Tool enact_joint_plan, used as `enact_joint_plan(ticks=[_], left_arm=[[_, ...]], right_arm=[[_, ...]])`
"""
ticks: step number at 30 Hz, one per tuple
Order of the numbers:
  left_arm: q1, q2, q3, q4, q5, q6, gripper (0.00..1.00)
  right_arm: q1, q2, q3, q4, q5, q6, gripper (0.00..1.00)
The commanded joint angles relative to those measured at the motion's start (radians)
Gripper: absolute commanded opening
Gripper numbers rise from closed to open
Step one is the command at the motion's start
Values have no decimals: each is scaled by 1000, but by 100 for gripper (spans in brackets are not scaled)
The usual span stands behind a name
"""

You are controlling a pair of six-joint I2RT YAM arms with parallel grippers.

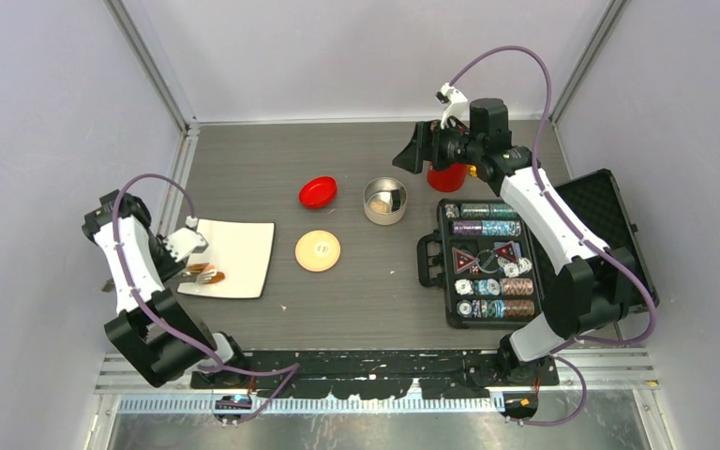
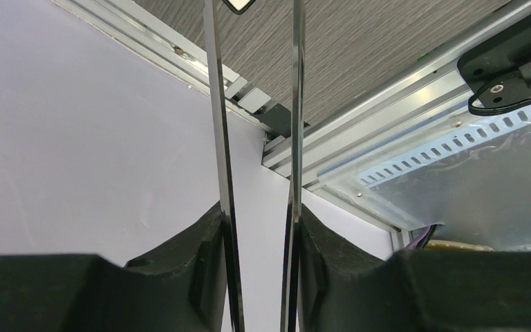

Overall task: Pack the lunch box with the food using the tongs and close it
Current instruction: Adjust the fake food on the plate.

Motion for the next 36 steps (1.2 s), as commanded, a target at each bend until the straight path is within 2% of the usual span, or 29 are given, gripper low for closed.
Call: enact_joint_plan(ticks=[1,6,15,20,26,30,36], left_arm=[[-11,-18,-13,-7,16,19,34],[-58,-32,-8,-53,37,-23,33],[-213,2,-19,-40,61,-250,33],[-266,87,52,-32,92,-407,33],[-273,198,180,-66,168,-592,33],[-272,212,209,-78,188,-619,35],[-272,196,235,-94,188,-544,47]], right_arm=[[-6,-27,15,20,9,-16,92],[-6,-16,24,20,9,-13,92],[-5,-2,37,25,12,-6,92],[-5,-1,41,25,15,-8,92],[-5,-3,37,24,18,-13,92],[-6,-7,33,24,20,-16,92],[-8,-19,22,21,21,-24,92]])
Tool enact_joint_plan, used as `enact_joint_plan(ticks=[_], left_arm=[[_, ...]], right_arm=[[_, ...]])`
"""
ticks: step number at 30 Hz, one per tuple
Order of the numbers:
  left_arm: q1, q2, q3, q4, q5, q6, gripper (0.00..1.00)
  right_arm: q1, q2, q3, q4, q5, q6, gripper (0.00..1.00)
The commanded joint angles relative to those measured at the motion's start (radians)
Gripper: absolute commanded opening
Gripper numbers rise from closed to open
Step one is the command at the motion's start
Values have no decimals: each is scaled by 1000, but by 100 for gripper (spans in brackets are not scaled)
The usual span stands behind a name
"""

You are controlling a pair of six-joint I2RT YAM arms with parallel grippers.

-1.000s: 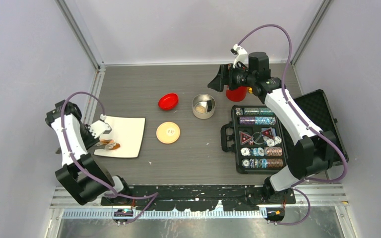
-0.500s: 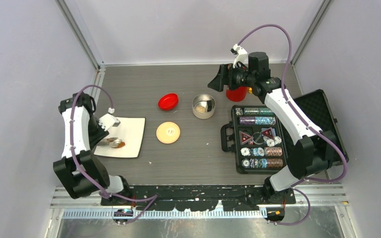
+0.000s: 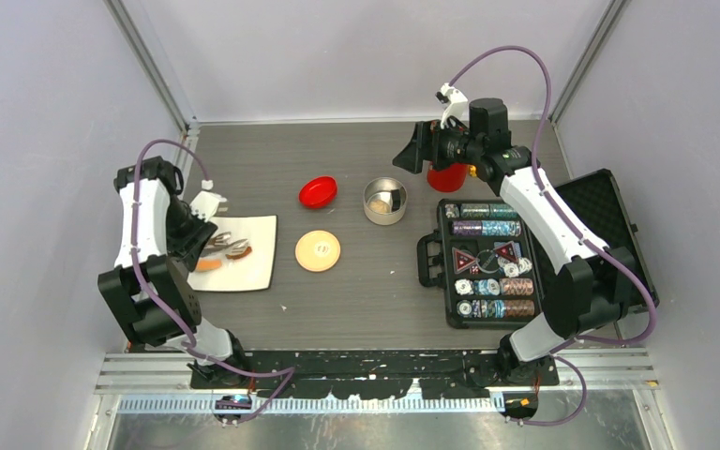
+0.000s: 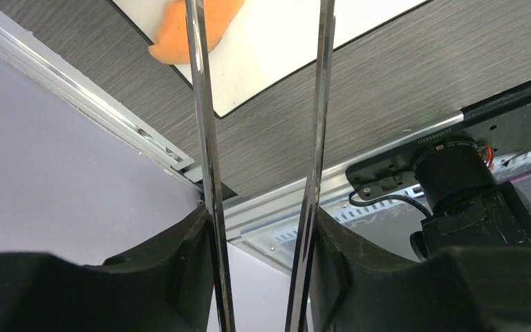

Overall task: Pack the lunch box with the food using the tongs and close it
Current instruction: Adjust the fake food on the plate, then pick up the fake food from the plate.

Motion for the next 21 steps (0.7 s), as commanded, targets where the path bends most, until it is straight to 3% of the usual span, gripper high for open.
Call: enact_joint_plan(ticks=[1,9,21], left_arm=[[-3,-27,43,-5,46,39,48],[-3,-41,16,-14,62,144,50],[-3,-52,-86,104,-50,283,51]], right_arm=[[-6,-23,19,21,10,-20,92],[-8,-30,14,18,9,-23,92],[-16,-51,2,6,10,-32,92]])
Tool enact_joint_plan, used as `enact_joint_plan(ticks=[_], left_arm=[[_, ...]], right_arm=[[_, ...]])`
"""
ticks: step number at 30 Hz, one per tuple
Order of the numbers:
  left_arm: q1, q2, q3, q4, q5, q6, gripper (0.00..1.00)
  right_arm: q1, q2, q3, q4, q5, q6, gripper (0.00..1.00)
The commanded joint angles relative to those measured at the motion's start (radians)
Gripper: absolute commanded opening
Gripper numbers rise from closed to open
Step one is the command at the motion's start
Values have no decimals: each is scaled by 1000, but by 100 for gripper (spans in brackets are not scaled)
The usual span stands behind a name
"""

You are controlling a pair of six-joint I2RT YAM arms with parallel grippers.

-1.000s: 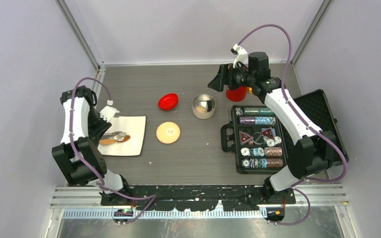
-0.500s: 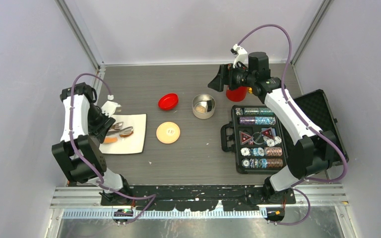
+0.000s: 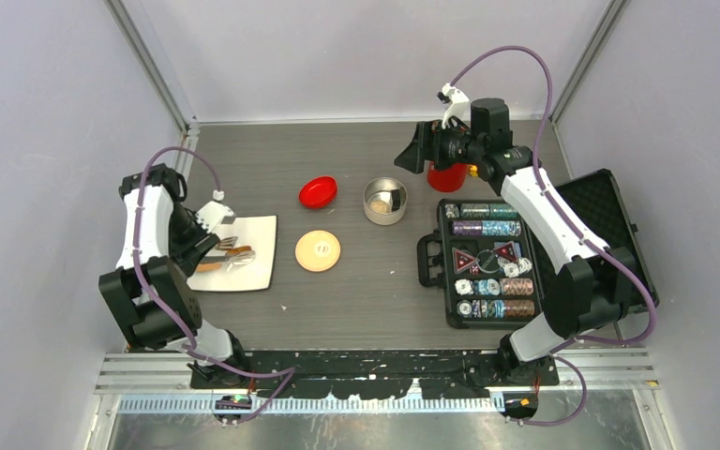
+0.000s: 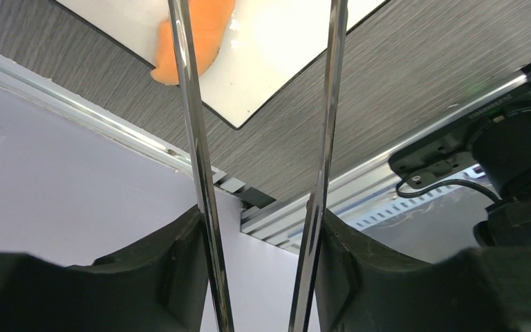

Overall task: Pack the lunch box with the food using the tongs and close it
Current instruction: Pick up the fake food from the plate.

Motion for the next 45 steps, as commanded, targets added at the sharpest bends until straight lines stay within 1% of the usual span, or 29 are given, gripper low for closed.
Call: enact_joint_plan(ticks=[1,6,11,16,22,30,36,40,45], left_arm=[[-2,-34,-26,73,-60,88,51],[-3,-36,-45,144,-98,120,48],[-4,-42,-51,171,-109,134,45],[-4,-67,-61,172,-104,153,37],[-4,-90,-24,98,-32,133,28],[-4,-86,53,29,61,62,22],[-9,-68,93,7,111,5,17],[-41,-68,141,-33,192,-37,16],[-145,-62,211,-16,228,-126,16]], right_arm=[[-6,-52,1,11,10,-26,92],[-8,-54,1,7,12,-27,92],[-8,-46,9,8,12,-28,92],[-7,-38,17,7,10,-24,92],[-9,-29,29,7,7,-19,92],[-8,-18,44,5,3,-14,92],[-8,-13,47,11,3,-6,92],[-9,-12,52,12,5,-4,92],[-13,-11,61,9,17,-20,92]])
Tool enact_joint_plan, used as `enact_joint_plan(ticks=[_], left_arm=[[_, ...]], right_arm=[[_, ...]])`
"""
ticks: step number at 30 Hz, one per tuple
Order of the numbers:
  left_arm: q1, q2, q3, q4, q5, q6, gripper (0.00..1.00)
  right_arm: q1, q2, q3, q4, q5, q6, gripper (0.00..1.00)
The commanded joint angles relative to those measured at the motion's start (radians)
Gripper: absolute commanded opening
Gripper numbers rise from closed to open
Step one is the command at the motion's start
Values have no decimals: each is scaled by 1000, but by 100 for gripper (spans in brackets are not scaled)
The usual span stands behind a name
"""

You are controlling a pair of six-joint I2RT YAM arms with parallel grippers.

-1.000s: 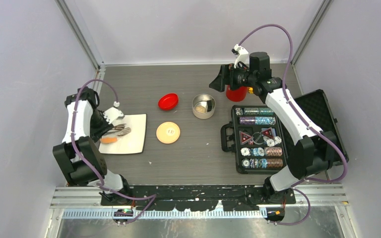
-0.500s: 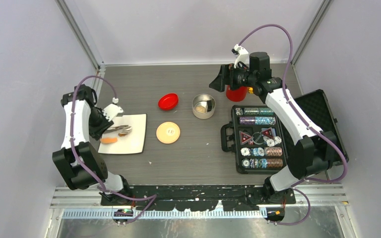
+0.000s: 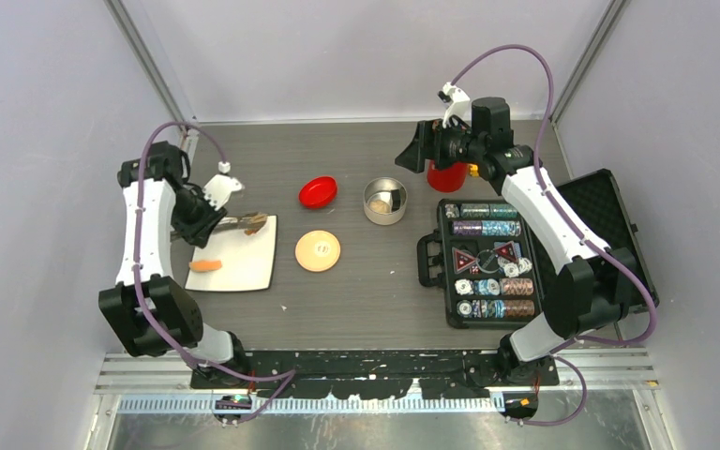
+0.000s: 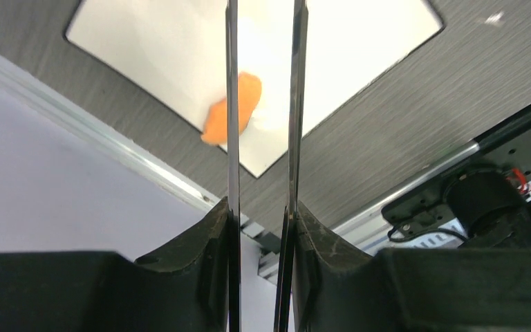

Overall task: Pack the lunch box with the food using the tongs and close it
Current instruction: Pick up the fake food from the plate, then place the fake food in the packing box.

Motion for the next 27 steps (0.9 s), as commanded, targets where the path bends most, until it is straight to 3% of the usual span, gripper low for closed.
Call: enact_joint_plan(ticks=[1,13,27], left_arm=[[-94,4,103,-11,96,-111,16],[-421,232,448,88,192,-430,16],[-722,588,887,368,238,-718,16]], right_arm=[[-12,-8,58,16,17,-13,92],[-132,-9,102,18,19,11,92],[-385,-16,91,92,26,161,92]])
